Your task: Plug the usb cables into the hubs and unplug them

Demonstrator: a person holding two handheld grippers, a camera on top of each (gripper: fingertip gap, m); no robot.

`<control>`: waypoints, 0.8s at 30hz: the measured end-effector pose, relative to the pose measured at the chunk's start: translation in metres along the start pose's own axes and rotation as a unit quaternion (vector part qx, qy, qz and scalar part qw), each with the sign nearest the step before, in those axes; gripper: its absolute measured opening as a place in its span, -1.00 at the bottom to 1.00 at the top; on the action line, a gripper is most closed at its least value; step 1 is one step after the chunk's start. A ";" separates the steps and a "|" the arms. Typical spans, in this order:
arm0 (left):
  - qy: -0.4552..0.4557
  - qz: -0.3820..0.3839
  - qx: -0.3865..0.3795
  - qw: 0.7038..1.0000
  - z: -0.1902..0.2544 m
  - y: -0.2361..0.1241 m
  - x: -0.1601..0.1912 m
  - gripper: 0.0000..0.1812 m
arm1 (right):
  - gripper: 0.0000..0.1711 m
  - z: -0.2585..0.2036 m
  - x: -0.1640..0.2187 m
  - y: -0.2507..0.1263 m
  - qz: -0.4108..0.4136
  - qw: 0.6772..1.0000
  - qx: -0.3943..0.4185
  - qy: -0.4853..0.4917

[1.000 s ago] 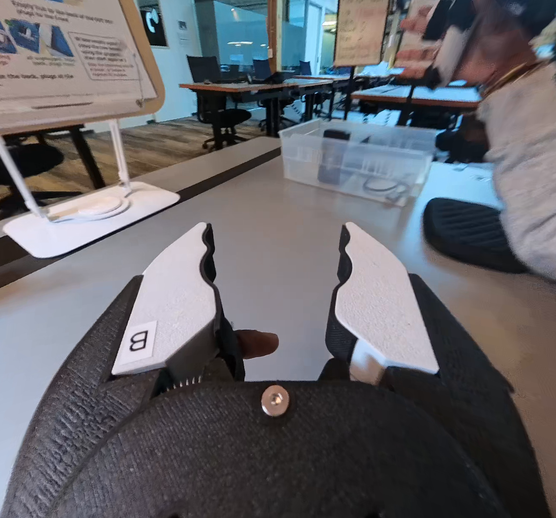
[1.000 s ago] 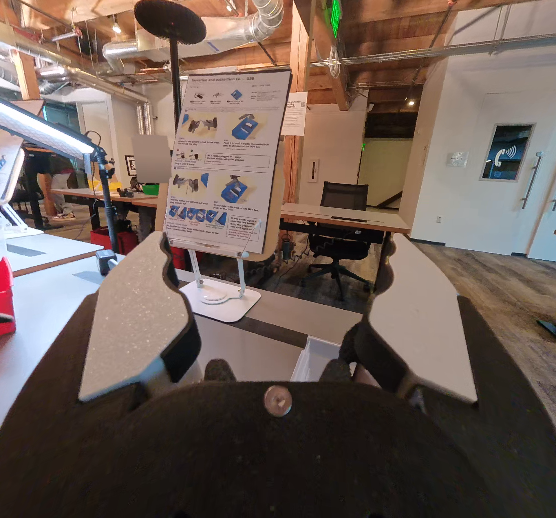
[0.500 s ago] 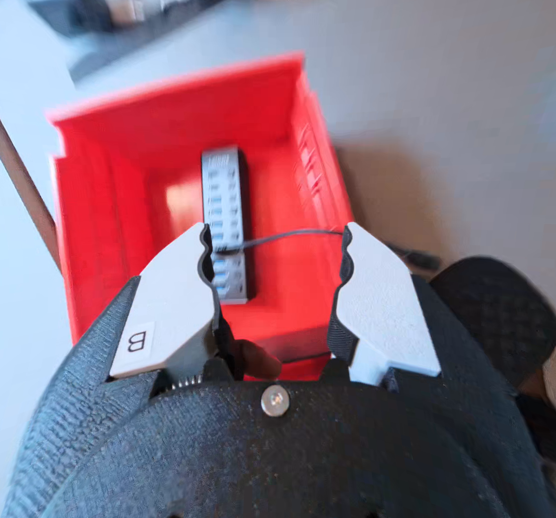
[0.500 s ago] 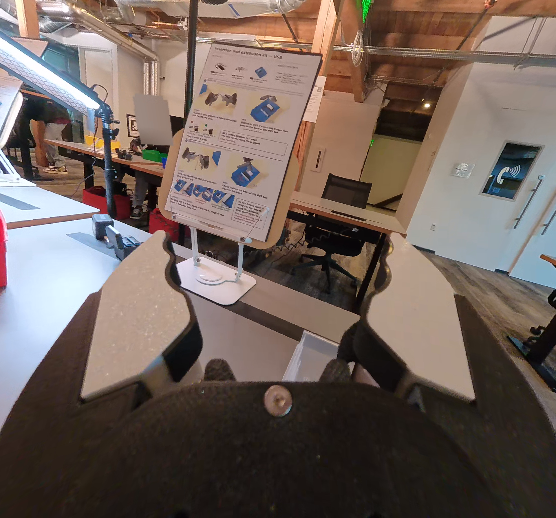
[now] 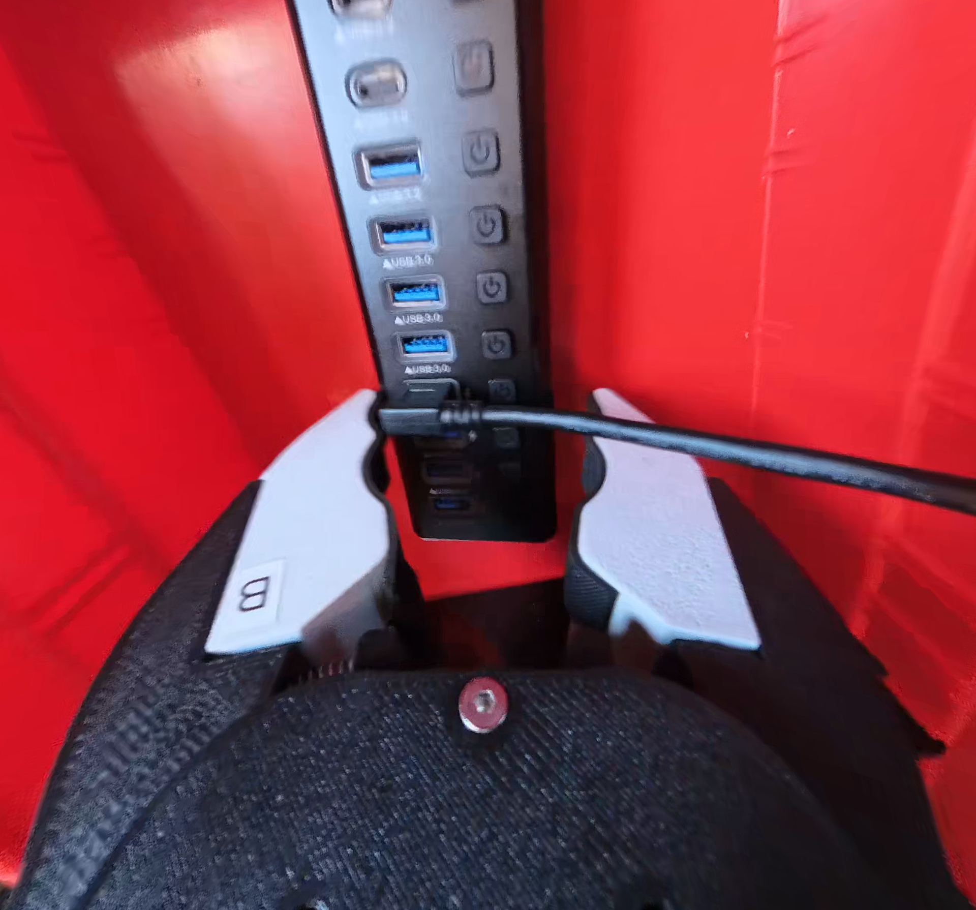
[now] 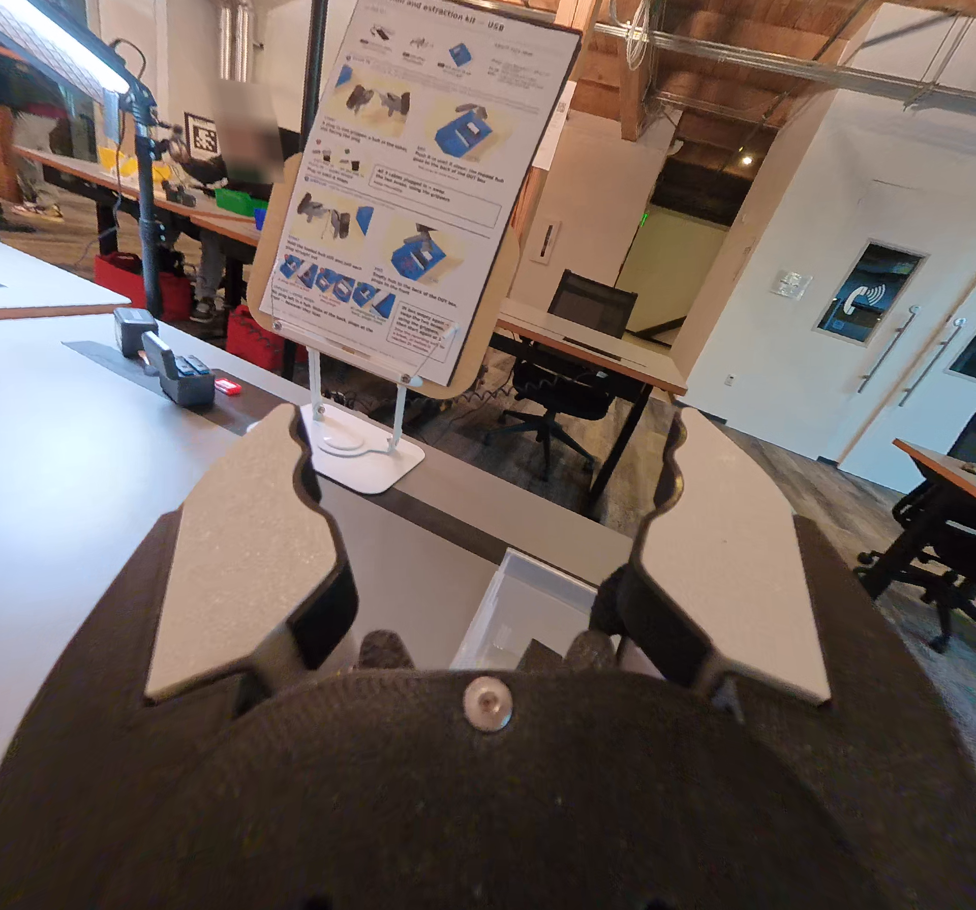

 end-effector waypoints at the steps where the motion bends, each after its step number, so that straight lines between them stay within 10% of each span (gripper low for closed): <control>1: -0.010 0.017 -0.004 1.000 0.000 -0.002 -0.003 -0.33 | 0.47 0.000 0.001 0.000 -0.003 1.000 0.002 -0.004; 12: 0.000 0.250 -0.201 0.947 -0.004 -0.100 -0.026 -0.43 | 0.44 -0.009 -0.004 0.003 0.001 1.000 -0.012 -0.012; 24: 0.157 0.170 -0.450 0.862 0.009 -0.128 -0.034 -0.45 | 0.44 -0.020 0.001 0.011 -0.032 0.997 -0.010 -0.063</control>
Point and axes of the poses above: each gripper's, where its closed fingertips meet, y out along the fingers, x out of its underside, z = x × y across the jaws, the point moved 1 cm from there along -y, back along the fingers, and after that the axes turned 7 degrees about -z, right-handed, at the moved point
